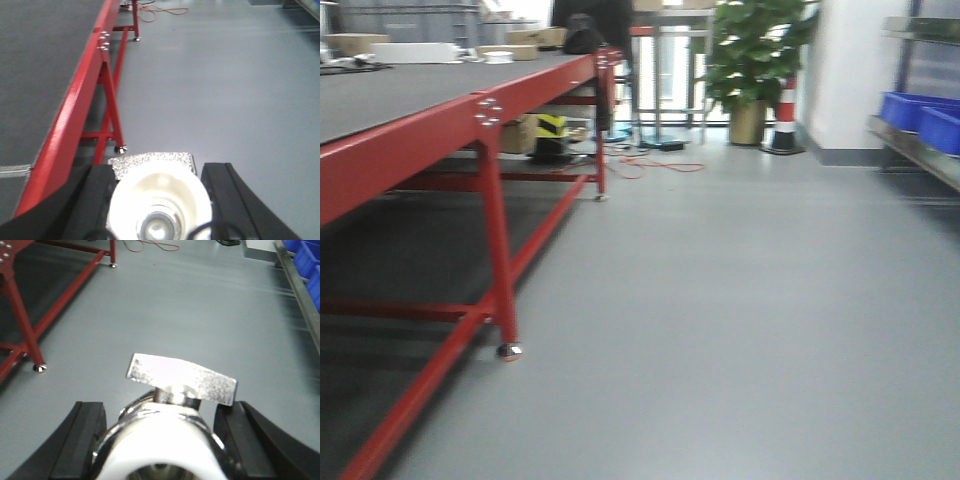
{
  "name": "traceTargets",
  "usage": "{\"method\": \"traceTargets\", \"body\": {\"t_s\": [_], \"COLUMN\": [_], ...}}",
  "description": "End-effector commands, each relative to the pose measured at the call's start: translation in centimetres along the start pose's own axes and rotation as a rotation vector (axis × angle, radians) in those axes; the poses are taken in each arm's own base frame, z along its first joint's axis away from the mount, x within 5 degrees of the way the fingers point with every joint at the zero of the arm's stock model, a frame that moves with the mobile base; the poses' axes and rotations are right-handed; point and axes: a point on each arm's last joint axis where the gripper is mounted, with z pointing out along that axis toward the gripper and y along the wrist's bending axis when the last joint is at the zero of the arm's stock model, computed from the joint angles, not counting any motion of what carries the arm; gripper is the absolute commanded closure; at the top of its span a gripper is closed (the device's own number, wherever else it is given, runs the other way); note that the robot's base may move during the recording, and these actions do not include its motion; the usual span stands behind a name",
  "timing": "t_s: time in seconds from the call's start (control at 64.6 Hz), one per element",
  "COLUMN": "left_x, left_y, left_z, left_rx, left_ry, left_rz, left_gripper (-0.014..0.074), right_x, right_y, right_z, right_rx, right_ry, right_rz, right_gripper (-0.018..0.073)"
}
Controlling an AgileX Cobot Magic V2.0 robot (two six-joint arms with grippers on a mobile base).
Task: Place valve from conveyor to right shelf box
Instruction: 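Drive the base to the shelf of blue bins, holding both valves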
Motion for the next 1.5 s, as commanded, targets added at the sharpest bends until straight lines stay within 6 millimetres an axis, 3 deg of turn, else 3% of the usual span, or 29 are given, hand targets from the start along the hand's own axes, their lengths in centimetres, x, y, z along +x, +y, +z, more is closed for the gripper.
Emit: {"method": "traceTargets", "body": {"t_s": [0.0,1.485], "left_x": [-0.92,-0.92], "left_y": [0.01,0.01], "left_z": [-0.86,-0.86], "left_rx": [0.0,0.0], "left_ry": [-0.075,-0.075], "left_rz": [-0.01,-0.01], "left_gripper": [0.0708,0.0708], "right_x": [-1.22,-1.22], "right_y": [-0.16,-0.16], "right_z": [-0.91,-0.91], "right_rx": [0.015,0.015], "right_ry": [-0.1,-0.1], "right_rz": [-0.012,-0.012], "right_gripper": [0.0713,0.0713]}}
